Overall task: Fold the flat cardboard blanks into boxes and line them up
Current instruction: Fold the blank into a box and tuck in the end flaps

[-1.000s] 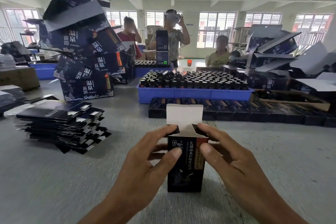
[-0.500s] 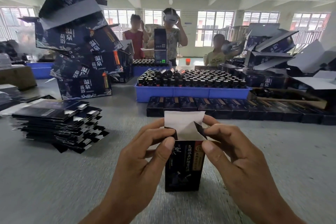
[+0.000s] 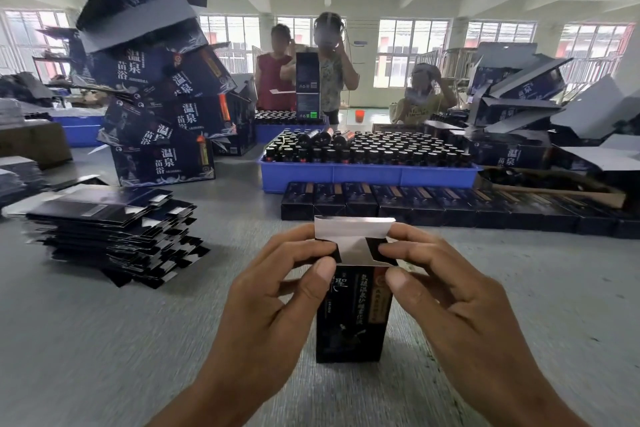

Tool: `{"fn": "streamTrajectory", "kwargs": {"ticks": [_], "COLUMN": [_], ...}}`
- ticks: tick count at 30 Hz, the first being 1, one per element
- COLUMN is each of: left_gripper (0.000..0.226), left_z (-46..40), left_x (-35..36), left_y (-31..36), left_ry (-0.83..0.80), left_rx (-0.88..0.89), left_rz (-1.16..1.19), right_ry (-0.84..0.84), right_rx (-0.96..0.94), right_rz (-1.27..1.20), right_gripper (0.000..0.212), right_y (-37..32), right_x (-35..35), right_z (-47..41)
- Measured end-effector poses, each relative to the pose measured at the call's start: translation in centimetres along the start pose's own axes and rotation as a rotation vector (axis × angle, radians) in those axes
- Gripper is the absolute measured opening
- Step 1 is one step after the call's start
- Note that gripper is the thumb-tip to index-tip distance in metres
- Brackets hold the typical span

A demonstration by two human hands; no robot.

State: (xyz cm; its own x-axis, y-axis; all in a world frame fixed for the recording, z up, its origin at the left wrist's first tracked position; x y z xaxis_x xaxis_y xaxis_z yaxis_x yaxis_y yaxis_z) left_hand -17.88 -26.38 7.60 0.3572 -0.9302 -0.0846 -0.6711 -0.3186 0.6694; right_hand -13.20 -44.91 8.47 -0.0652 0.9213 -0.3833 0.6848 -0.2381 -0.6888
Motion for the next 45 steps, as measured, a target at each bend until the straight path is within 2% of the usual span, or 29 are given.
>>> {"fn": "streamTrajectory", "kwargs": {"ticks": [10, 15, 18, 24, 27, 30, 35, 39, 45], "left_gripper": [0.021, 0.018, 0.016, 0.025, 0.022, 0.01, 0.031, 0.022, 0.026], "left_z": [-0.1, -0.2, -0.2, -0.1, -0.1, -0.1, -0.2, -0.3, -0.6], "left_x": [0.3, 0.3, 0.3, 0.3, 0.3, 0.3, 0.1, 0.0, -0.3], "left_y": [1.5, 1.2, 1.1, 1.3, 1.2, 1.0, 0.9, 0.8, 1.1], "left_ry": [0.007, -0.009, -0.012, -0.029, 0.014, 0.053, 0.032, 0.0, -0.03], "left_rx": [0.099, 0.06, 0.054, 0.003, -0.042, -0.04, 0.035, 0.066, 0.121], "left_rz": [-0.084, -0.076, -0.079, 0.042, 0.126, 0.09, -0.033, -0.055, -0.123], "right_ry": [0.049, 0.023, 0.032, 0.06, 0.063, 0.046, 0.033, 0.023, 0.015], "right_rx": [0.02, 0.062, 0.074, 0.128, 0.102, 0.08, 0.063, 0.051, 0.007], "right_rz": [0.016, -0.002, -0.029, -0.146, -0.182, -0.128, -0.112, -0.11, -0.036], "right_gripper": [0.024, 0.019, 0.025, 0.014, 0.023, 0.031, 0.025, 0.026, 0.025], "right_y": [-0.5, -0.4, -0.4, 0.0, -0.2, -0.2, 0.2, 0.4, 0.8], "right_x": [-0.3, -0.3, -0.2, -0.2, -0.3, -0.2, -0.1, 0.0, 0.0], "right_z": [-0.1, -0.2, -0.2, -0.2, -0.2, -0.2, -0.3, -0.3, -0.3]}}
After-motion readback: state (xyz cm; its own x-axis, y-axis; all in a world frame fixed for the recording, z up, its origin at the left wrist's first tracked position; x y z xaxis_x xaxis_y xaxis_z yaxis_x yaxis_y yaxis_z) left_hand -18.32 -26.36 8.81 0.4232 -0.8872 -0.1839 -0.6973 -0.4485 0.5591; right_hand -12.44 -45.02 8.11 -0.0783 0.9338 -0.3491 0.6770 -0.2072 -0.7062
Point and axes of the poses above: each hand's wrist, its own z-axis away from the middle knuckle, its own x-axis out of the palm, y = z × x, the point moved 5 cm from there along -z, towards the middle knuckle, and after that the axes turned 9 degrees about z, right-handed, at the moved point
